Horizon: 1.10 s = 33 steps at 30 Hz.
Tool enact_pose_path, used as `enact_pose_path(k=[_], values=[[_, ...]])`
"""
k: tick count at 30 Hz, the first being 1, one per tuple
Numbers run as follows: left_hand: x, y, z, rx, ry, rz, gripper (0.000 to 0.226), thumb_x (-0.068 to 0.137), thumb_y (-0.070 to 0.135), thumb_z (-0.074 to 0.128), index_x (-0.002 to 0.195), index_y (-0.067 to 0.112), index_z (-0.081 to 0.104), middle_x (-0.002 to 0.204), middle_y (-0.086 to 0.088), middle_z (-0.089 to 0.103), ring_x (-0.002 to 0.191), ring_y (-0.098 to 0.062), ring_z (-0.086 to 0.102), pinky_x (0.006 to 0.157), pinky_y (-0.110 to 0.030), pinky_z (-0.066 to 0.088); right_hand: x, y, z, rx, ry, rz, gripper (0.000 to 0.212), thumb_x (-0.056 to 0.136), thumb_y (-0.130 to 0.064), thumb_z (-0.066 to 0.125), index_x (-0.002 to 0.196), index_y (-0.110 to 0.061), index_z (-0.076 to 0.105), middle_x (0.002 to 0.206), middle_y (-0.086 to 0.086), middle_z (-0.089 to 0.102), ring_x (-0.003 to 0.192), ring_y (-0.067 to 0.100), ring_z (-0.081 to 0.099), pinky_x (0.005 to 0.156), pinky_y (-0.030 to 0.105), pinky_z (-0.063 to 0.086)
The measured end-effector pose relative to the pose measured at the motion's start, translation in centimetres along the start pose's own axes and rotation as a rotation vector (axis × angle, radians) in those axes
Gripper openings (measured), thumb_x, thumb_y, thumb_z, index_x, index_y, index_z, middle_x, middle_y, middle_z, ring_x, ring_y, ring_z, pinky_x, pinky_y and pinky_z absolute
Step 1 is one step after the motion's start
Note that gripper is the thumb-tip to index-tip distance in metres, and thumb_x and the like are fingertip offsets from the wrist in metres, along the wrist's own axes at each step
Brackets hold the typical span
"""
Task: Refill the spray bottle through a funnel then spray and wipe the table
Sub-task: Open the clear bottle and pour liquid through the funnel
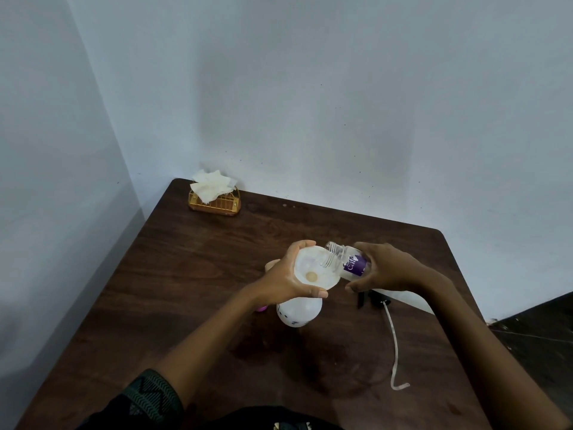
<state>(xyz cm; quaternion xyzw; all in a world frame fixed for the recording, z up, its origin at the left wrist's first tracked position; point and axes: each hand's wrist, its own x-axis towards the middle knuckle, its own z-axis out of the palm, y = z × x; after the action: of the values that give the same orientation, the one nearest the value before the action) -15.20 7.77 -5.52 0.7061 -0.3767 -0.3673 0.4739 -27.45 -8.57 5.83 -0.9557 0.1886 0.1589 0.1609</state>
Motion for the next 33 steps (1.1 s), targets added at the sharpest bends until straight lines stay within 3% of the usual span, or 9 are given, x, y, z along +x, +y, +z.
enact_pose_path(k=[4, 8, 11, 16, 19, 24, 30, 33], values=[[0.0, 0.0, 0.1, 0.002, 0.004, -0.005, 0.093, 0.044, 0.07, 0.079, 0.116, 0.07, 0.02, 0.136, 0.015, 0.037, 0.129, -0.02, 0.035, 0.104, -0.047, 0.042, 0.0, 0.0, 0.0, 0.0, 0.002, 0.008, 0.046, 0.066, -0.047, 0.076, 0.099, -0.024, 0.052, 0.087, -0.009, 0.059, 0.079, 0.013, 0.056, 0.069, 0.03, 0.046], [0.1, -0.1, 0.1, 0.017, 0.009, -0.019, 0.098, 0.04, 0.075, 0.077, 0.119, 0.069, 0.02, 0.138, 0.012, 0.036, 0.13, -0.023, 0.034, 0.104, -0.05, 0.041, 0.2, 0.3, 0.1, -0.013, 0.008, 0.002, 0.042, 0.066, -0.049, 0.076, 0.09, -0.026, 0.05, 0.077, -0.012, 0.055, 0.071, 0.009, 0.052, 0.064, 0.029, 0.043], [0.1, 0.0, 0.1, 0.013, 0.005, -0.02, 0.098, 0.039, 0.075, 0.077, 0.119, 0.068, 0.02, 0.137, 0.013, 0.036, 0.13, -0.023, 0.034, 0.104, -0.05, 0.04, 0.3, 0.5, 0.2, 0.003, 0.009, 0.002, 0.045, 0.064, -0.049, 0.076, 0.092, -0.024, 0.052, 0.081, -0.009, 0.058, 0.075, 0.013, 0.056, 0.07, 0.035, 0.049], [0.0, 0.1, 0.1, 0.014, 0.002, -0.022, 0.098, 0.038, 0.076, 0.076, 0.119, 0.068, 0.021, 0.137, 0.012, 0.036, 0.129, -0.023, 0.033, 0.105, -0.049, 0.041, 0.3, 0.7, 0.3, 0.043, 0.001, -0.017, 0.039, 0.066, -0.045, 0.077, 0.082, -0.035, 0.044, 0.077, -0.014, 0.054, 0.07, 0.006, 0.052, 0.066, 0.028, 0.047], [0.0, 0.3, 0.1, 0.029, -0.001, -0.025, 0.097, 0.039, 0.077, 0.075, 0.118, 0.07, 0.019, 0.138, 0.012, 0.035, 0.13, -0.023, 0.032, 0.106, -0.049, 0.039, 0.0, 0.6, 0.4, 0.052, 0.018, -0.039, 0.041, 0.067, -0.042, 0.078, 0.073, -0.037, 0.038, 0.073, -0.016, 0.05, 0.065, 0.003, 0.048, 0.059, 0.021, 0.038], [0.0, 0.3, 0.0, 0.047, 0.0, -0.029, 0.099, 0.04, 0.076, 0.075, 0.121, 0.066, 0.019, 0.138, 0.012, 0.036, 0.129, -0.023, 0.032, 0.106, -0.05, 0.038, -0.1, 0.9, 0.8, 0.101, 0.038, -0.055, 0.038, 0.067, -0.04, 0.078, 0.08, -0.036, 0.043, 0.077, -0.016, 0.055, 0.07, 0.005, 0.054, 0.061, 0.02, 0.042], [-0.1, 0.6, 0.1, 0.08, 0.033, -0.043, 0.098, 0.045, 0.069, 0.074, 0.126, 0.059, 0.021, 0.137, 0.008, 0.037, 0.13, -0.024, 0.028, 0.108, -0.05, 0.034, -0.7, 1.8, 0.4, 0.451, 0.165, -0.088, 0.051, 0.061, -0.039, 0.084, 0.104, -0.027, 0.059, 0.093, -0.008, 0.069, 0.083, 0.007, 0.065, 0.07, 0.018, 0.05], [0.0, 0.5, 0.3, 0.071, 0.037, -0.032, 0.099, 0.042, 0.074, 0.075, 0.124, 0.062, 0.021, 0.137, 0.01, 0.036, 0.13, -0.024, 0.03, 0.106, -0.05, 0.037, -1.6, 2.0, -0.8, 0.654, 0.289, -0.106, 0.048, 0.059, -0.043, 0.083, 0.097, -0.024, 0.062, 0.086, -0.003, 0.072, 0.079, 0.005, 0.068, 0.07, 0.017, 0.049]])
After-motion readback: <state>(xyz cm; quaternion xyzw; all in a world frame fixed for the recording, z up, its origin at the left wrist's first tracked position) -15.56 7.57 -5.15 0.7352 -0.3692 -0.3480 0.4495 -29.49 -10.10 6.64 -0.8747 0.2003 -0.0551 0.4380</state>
